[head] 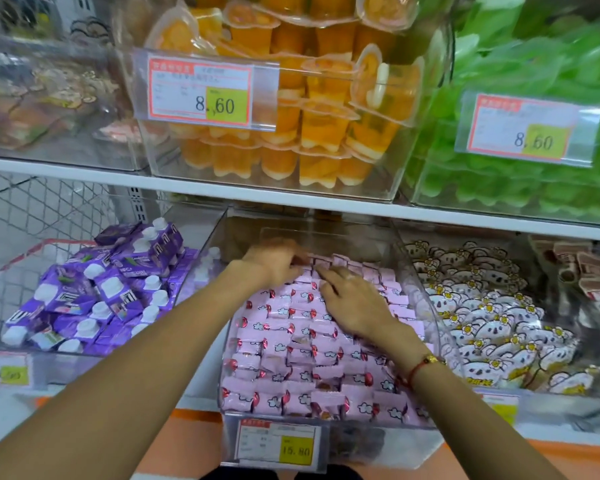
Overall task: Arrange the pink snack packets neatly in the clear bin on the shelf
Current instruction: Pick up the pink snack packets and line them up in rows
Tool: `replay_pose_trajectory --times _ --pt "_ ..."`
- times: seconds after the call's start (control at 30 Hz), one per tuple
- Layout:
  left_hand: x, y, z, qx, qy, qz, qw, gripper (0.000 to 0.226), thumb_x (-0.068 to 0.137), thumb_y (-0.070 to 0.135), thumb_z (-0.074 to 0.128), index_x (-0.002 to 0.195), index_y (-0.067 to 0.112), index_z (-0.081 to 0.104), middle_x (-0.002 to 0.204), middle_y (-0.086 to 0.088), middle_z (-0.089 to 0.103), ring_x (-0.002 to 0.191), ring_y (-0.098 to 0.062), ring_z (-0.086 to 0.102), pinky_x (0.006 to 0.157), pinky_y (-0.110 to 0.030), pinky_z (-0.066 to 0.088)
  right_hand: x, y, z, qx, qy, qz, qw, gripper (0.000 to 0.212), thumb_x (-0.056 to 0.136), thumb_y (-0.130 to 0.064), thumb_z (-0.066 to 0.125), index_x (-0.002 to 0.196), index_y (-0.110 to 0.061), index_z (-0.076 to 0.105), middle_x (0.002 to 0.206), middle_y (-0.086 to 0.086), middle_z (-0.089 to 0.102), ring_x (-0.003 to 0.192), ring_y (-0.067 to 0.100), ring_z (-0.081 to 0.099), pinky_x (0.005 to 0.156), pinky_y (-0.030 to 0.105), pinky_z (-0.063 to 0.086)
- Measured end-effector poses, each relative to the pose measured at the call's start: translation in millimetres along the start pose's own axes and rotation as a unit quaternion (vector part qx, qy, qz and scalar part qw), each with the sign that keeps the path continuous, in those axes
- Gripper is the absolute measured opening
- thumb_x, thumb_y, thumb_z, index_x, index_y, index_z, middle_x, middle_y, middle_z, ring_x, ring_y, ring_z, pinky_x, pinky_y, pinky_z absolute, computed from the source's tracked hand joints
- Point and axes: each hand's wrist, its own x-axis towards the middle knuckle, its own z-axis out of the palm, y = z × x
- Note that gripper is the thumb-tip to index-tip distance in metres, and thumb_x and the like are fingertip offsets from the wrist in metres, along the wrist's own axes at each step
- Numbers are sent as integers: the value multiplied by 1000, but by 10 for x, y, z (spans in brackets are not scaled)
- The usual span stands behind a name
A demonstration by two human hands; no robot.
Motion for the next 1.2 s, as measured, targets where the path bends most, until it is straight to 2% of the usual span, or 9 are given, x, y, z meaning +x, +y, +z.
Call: replay_pose_trajectory --times 0.3,0.5,0.67,0.73,0.83,0.93,1.07,1.13,1.2 --pt "69 56 7 -1 72 -28 997 18 90 31 61 103 24 72 112 0 68 99 -22 61 87 -35 52 36 -40 7 -15 -28 39 999 45 100 -32 26 141 -24 42 148 8 36 130 31 34 106 38 28" --pt "48 50 77 -53 125 -26 990 12 95 25 52 95 20 63 108 -2 63 91 -19 57 70 -28 45 84 -69 -14 -20 -46 54 997 44 99 -32 27 139 -25 43 147 8 35 132 32 31 107 43 26" --pt "86 54 -15 -207 197 -82 955 13 98 24 46 100 16 56 104 -11 64 93 -30 60 81 -40 52 108 -62 -6 -20 -66 64 996 45 99 -35 26 141 -29 40 150 6 31 135 31 25 110 45 21" --pt "64 72 -51 -211 231 -92 945 13 98 26 45 99 18 55 99 -9 65 82 -25 61 68 -33 50 120 -58 -26 -16 -85 68 994 45 99 -35 26 142 -30 38 151 5 30 136 31 24 110 45 21" --pt "-84 86 -99 -292 324 -128 891 18 98 27 46 103 13 57 101 -7 67 82 -27 63 67 -34 52 102 -79 -124 43 -63 73 994 38 100 -33 29 127 -23 54 132 13 49 124 33 41 99 41 35" --pt "-264 93 -173 -445 339 -174 810 19 97 25 49 107 13 59 106 -10 67 95 -32 65 81 -46 55 -19 -184 -249 257 82 78 960 26 101 -38 32 108 -24 54 86 1 58 81 23 60 64 33 47" --pt "-509 235 -212 -637 260 -163 707 15 98 16 48 101 8 61 103 -12 68 84 -13 67 64 -21 58 -276 -354 -404 375 116 20 919 48 91 -40 55 135 -27 41 120 -8 53 89 -3 54 64 7 43" --pt "-601 285 -222 -647 228 -152 712 17 98 14 46 100 6 61 98 -12 68 76 -10 67 60 -19 57 -382 -381 -480 407 149 -16 901 34 87 -24 66 120 -22 57 110 -10 63 83 -6 58 64 6 46" --pt "-666 266 -232 -563 225 -135 783 20 98 15 46 112 8 59 106 -10 67 80 -11 67 70 -26 59 -458 -352 -571 458 149 19 876 19 81 -22 73 100 -22 68 94 -12 69 77 -2 63 64 12 51"
